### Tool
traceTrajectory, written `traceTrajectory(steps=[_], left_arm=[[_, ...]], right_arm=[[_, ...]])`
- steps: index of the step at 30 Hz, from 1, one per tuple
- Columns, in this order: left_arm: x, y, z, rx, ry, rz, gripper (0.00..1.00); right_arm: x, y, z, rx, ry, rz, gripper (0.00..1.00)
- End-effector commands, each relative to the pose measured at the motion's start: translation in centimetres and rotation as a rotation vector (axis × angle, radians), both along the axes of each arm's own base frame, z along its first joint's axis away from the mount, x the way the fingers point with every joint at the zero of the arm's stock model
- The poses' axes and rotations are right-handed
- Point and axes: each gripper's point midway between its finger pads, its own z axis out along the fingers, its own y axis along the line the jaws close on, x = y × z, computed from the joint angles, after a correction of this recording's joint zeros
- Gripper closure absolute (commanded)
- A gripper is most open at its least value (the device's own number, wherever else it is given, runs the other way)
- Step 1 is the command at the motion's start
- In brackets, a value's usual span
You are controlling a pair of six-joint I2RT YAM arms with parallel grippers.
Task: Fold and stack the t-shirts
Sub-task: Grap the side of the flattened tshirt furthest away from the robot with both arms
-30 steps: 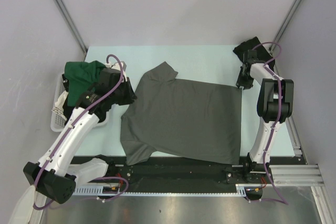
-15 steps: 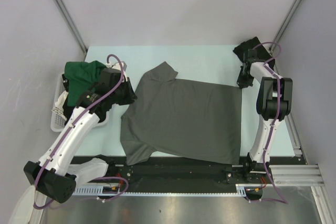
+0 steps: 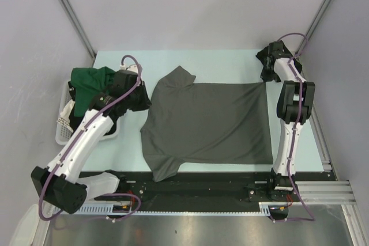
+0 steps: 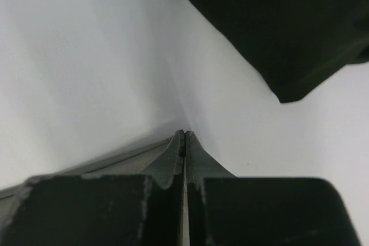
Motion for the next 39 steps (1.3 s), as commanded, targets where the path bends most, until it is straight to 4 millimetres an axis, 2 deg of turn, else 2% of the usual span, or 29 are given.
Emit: traceTrajectory(steps=[1, 2, 3, 5, 9, 10, 11, 12, 13, 14, 15, 16, 17, 18, 21, 22, 23, 24, 25, 26, 28, 32, 35, 36, 39], left_arm=[[2.9, -0.8, 2.9, 0.008, -0.091, -0.016, 0.80], [3.5, -0.9, 3.6, 0.011, -0.107, -0.022, 0.80], [4.1, -1.1, 3.1, 0.025, -0.096, -0.026, 0.80], [5.4, -1.2, 3.8, 0.043, -0.133, -0.026, 0.80], [8.9, -1.5, 3.0, 0.090, -0.162, -0.012, 0.80], [10.6, -1.9, 1.4, 0.111, -0.140, -0.018, 0.80], [11.8, -2.3, 1.7, 0.112, -0.151, -0.019, 0.79], [13.0, -2.6, 0.9, 0.122, -0.136, -0.021, 0.76], [14.6, -3.1, -1.8, 0.153, -0.079, -0.031, 0.73], [16.6, -4.0, -0.8, 0.143, -0.105, -0.041, 0.70], [17.8, -4.4, -1.2, 0.152, -0.103, -0.048, 0.64], [19.5, -5.0, -4.4, 0.172, -0.050, -0.067, 0.61], [21.4, -6.1, -2.7, 0.131, -0.093, -0.081, 0.60], [22.8, -6.6, -2.9, 0.111, -0.104, -0.076, 0.58], [27.2, -7.6, -5.5, 0.050, -0.088, -0.045, 0.55], [28.9, -7.9, -4.0, 0.021, -0.133, -0.027, 0.55], [30.0, -7.9, -6.9, 0.025, -0.094, -0.017, 0.55], [30.9, -7.9, -6.9, 0.013, -0.109, 0.001, 0.55], [32.0, -7.9, -6.0, -0.007, -0.144, 0.015, 0.54], [32.8, -7.8, -7.4, -0.012, -0.137, 0.025, 0.54], [34.4, -7.8, -6.6, -0.035, -0.189, 0.053, 0.53], [36.5, -8.3, -7.7, -0.097, -0.233, 0.087, 0.50], [37.4, -9.1, -8.0, -0.147, -0.260, 0.083, 0.49], [37.7, -9.1, -8.6, -0.164, -0.255, 0.098, 0.48], [38.0, -10.6, -8.9, -0.246, -0.246, 0.079, 0.47]], right_arm=[[1.1, -0.9, 0.6, -0.025, 0.004, 0.002, 1.00], [1.1, -0.9, 0.7, -0.021, 0.004, 0.003, 1.00], [1.0, -0.9, 0.5, -0.019, 0.007, 0.006, 1.00], [0.6, -0.7, 0.3, -0.014, 0.018, 0.012, 1.00], [-0.1, -0.7, -0.3, -0.011, 0.038, 0.017, 1.00], [-0.2, -0.6, -0.2, -0.008, 0.037, 0.021, 1.00], [-0.2, -0.6, -0.2, -0.003, 0.037, 0.020, 1.00], [-0.3, -0.5, -0.2, 0.000, 0.039, 0.020, 1.00], [-0.4, -0.5, -0.2, 0.004, 0.040, 0.023, 1.00], [-0.4, -0.5, 0.0, 0.007, 0.035, 0.023, 1.00], [-0.4, -0.4, 0.2, 0.010, 0.031, 0.025, 1.00], [-0.6, -0.4, 0.0, 0.014, 0.038, 0.024, 1.00], [-0.7, -0.4, 0.2, 0.019, 0.035, 0.023, 1.00], [-0.7, -0.3, 0.3, 0.021, 0.033, 0.025, 1.00], [-1.1, -0.2, 0.4, 0.032, 0.035, 0.030, 1.00], [-1.3, -0.1, 0.2, 0.034, 0.041, 0.031, 1.00], [-1.4, -0.2, 0.3, 0.036, 0.038, 0.032, 1.00], [-1.4, -0.2, 0.7, 0.035, 0.030, 0.031, 1.00], [-1.5, -0.2, 0.6, 0.048, 0.028, 0.029, 1.00], [-1.6, -0.1, 0.6, 0.055, 0.029, 0.029, 1.00], [-1.5, 0.2, 0.8, 0.078, 0.018, 0.030, 1.00], [-0.8, 0.8, 1.5, 0.098, -0.002, 0.040, 1.00], [-0.5, 1.2, 2.2, 0.103, -0.015, 0.047, 1.00], [-0.4, 1.5, 2.4, 0.101, -0.019, 0.052, 1.00], [-0.4, 2.2, 3.2, 0.100, -0.034, 0.066, 1.00]])
